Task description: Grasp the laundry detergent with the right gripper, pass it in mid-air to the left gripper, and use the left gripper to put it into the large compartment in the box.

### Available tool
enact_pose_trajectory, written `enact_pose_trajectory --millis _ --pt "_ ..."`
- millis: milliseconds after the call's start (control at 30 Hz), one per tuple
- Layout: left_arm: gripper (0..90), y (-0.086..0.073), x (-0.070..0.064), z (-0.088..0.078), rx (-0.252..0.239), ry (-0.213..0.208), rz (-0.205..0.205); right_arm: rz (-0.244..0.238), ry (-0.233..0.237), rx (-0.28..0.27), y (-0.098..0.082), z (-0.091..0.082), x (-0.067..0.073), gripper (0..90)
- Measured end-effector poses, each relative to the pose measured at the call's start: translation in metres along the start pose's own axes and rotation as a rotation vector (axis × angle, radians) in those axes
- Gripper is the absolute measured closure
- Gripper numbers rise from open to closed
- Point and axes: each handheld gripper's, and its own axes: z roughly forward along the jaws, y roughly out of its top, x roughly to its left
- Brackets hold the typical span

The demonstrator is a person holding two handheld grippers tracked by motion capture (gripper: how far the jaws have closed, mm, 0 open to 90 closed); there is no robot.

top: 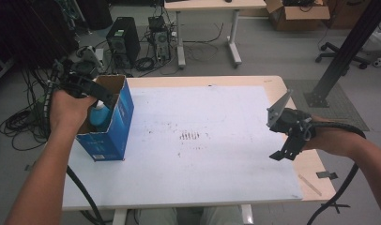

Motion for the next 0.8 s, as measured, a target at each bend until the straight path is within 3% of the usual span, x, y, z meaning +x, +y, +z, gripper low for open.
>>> enact_pose_trajectory --millis 300,800 --pt "11.4 -0.002 -0.020 -0.013 0.000 -0.048 0.042 -0.001 -0.011 -0.005 0.000 -0.006 0.006 8.5" --pt "10.1 0.000 -0.047 -0.028 -0.019 -0.086 0.135 -0.002 -0.014 -0.007 0.002 -0.008 0.009 8.3"
